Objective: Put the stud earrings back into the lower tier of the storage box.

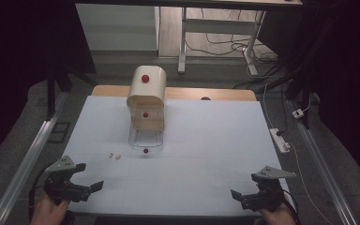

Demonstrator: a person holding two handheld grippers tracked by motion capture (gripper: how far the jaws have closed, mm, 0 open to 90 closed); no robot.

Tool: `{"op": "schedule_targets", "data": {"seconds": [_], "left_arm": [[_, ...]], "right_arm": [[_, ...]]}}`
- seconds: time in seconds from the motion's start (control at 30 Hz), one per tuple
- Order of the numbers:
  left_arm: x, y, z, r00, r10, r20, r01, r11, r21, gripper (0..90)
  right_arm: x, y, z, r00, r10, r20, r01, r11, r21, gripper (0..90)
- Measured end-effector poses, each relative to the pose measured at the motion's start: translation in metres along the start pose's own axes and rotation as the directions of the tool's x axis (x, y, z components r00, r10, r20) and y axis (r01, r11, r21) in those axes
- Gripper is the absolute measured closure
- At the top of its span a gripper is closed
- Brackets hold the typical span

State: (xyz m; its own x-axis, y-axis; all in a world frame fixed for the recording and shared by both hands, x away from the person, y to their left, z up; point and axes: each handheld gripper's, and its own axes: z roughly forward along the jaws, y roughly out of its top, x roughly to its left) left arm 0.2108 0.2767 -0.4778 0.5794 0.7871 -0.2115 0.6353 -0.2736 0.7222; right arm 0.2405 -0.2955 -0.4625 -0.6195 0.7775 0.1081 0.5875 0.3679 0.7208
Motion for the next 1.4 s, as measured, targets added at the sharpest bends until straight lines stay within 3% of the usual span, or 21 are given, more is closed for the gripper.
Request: {"op": "schedule_targets", "data": {"seconds": [0.17,0.63,0.8,0.93,1.03,1.13,1.2,1.4], "left_arm": [[0.003,0.003,0.005,0.9987,0.008,0.051,-0.009,0.9999,0.007,0.0],[0.017,0.015,0.018,0.9995,0.013,0.029,-0.011,0.999,-0.044,0.0],[0.021,0.019,0.027,0.9999,0.013,-0.006,-0.013,0.9999,-0.006,0.0],[0.024,0.024,0.033,0.9981,0.037,-0.05,-0.035,0.999,0.026,0.0],[0.031,0.029,0.041,0.9966,0.029,-0.077,-0.025,0.9979,0.059,0.0],[0.037,0.031,0.044,0.9974,0.013,-0.071,-0.008,0.9976,0.069,0.0],[0.046,0.035,0.048,0.9994,0.009,-0.033,-0.007,0.9972,0.074,0.0],[0.055,0.042,0.062,0.9972,0.033,-0.067,-0.025,0.9931,0.115,0.0]], "right_arm": [[0.0,0.0,0.0,1.0,0.0,-0.003,0.0,1.0,0.004,0.0],[0.0,0.0,0.001,1.0,-0.001,-0.005,0.001,1.0,0.009,0.0],[0.0,0.0,0.001,1.0,-0.004,-0.003,0.004,1.0,0.014,0.0],[0.0,0.001,0.002,1.0,-0.004,-0.006,0.005,1.0,0.019,0.0],[0.0,0.001,0.002,1.0,-0.005,-0.007,0.005,1.0,0.021,0.0],[0.0,0.001,0.002,1.0,-0.007,-0.006,0.007,1.0,0.025,0.0],[0.0,0.001,0.003,0.9999,-0.007,-0.009,0.007,1.0,0.028,0.0],[0.0,0.001,0.003,0.9999,-0.007,-0.011,0.007,0.999,0.032,0.0]]}}
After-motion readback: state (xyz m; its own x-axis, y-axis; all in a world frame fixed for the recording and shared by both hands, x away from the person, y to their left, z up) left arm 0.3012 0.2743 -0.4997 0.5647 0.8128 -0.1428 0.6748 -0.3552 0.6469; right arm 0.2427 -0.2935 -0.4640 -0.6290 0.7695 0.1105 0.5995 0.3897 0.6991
